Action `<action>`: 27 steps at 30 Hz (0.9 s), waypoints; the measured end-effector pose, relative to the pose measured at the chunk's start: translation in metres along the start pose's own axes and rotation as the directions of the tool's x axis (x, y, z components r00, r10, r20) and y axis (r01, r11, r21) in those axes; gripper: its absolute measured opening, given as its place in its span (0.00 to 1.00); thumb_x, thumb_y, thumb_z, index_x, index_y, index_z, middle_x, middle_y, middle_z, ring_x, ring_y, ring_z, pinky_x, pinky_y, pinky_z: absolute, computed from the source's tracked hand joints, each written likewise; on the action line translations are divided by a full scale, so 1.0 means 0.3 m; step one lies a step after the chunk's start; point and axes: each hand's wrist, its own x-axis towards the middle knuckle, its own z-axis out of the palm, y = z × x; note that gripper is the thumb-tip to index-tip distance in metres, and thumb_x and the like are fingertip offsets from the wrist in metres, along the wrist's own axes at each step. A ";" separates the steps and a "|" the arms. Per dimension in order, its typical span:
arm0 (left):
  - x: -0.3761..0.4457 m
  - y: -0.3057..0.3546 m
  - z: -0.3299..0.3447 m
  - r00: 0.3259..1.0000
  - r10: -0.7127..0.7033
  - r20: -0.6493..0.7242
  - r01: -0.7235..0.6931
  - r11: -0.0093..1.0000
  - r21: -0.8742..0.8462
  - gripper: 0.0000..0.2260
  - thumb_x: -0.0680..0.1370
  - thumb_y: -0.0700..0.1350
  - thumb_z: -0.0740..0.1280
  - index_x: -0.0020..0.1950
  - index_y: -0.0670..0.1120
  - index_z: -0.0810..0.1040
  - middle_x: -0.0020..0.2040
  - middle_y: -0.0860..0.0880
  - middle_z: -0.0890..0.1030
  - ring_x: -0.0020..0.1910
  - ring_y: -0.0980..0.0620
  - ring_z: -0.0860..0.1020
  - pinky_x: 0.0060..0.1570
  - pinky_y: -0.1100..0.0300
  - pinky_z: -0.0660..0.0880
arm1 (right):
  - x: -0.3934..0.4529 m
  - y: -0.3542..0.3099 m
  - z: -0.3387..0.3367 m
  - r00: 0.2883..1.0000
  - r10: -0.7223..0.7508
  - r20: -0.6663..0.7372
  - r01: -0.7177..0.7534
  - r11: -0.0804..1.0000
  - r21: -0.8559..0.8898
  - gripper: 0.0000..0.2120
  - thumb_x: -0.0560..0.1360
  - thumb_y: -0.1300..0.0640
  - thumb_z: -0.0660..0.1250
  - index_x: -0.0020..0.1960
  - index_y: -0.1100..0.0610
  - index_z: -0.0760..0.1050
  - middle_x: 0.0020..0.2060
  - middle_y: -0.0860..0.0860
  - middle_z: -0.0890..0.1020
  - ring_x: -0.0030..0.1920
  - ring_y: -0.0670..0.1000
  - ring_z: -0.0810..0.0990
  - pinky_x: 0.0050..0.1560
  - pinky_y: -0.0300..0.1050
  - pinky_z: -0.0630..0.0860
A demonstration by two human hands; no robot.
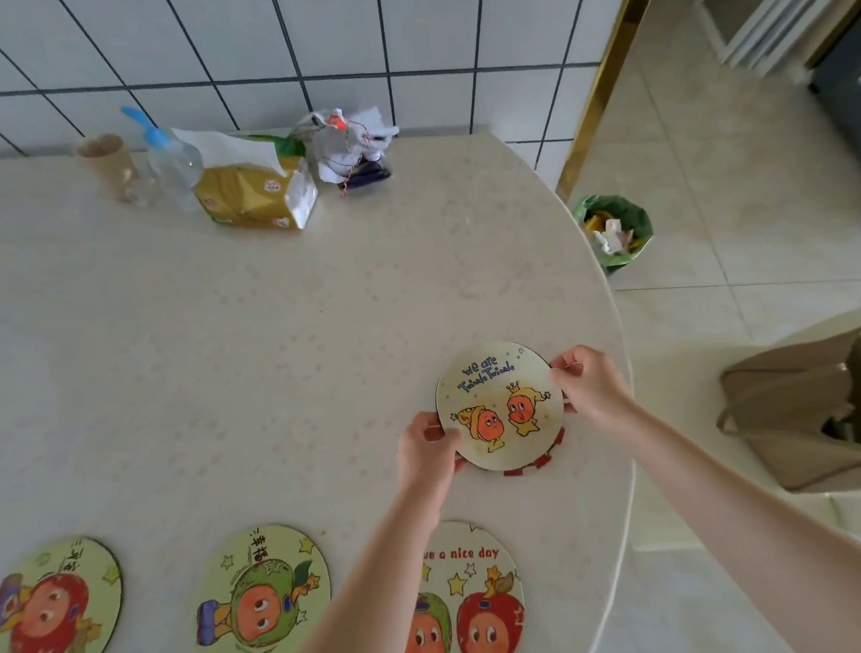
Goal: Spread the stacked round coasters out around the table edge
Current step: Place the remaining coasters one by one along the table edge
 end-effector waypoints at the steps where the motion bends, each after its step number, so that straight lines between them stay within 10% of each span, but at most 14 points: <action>1: 0.016 0.020 0.006 1.000 0.011 -0.011 -0.012 1.000 -0.005 0.08 0.74 0.35 0.64 0.49 0.46 0.78 0.48 0.47 0.83 0.46 0.49 0.83 0.41 0.56 0.83 | 0.016 -0.015 -0.009 1.000 -0.004 0.007 0.004 1.000 0.010 0.02 0.74 0.60 0.65 0.45 0.54 0.75 0.47 0.54 0.82 0.50 0.58 0.82 0.51 0.58 0.81; 14: 0.308 0.362 0.217 0.963 0.172 -0.207 -0.157 0.984 0.087 0.15 0.77 0.35 0.64 0.62 0.47 0.75 0.47 0.51 0.81 0.46 0.50 0.81 0.49 0.48 0.82 | 0.415 -0.237 -0.105 0.989 0.015 0.150 -0.046 0.978 0.204 0.09 0.74 0.67 0.67 0.51 0.57 0.74 0.45 0.51 0.79 0.43 0.50 0.81 0.26 0.37 0.79; 27: 0.553 0.504 0.275 0.938 0.188 -0.292 -0.133 0.971 0.200 0.16 0.73 0.34 0.63 0.57 0.47 0.78 0.44 0.50 0.80 0.49 0.44 0.81 0.51 0.44 0.80 | 0.695 -0.323 -0.060 0.981 0.020 0.194 -0.050 0.987 0.150 0.10 0.72 0.70 0.67 0.50 0.58 0.76 0.50 0.58 0.82 0.50 0.59 0.84 0.46 0.55 0.84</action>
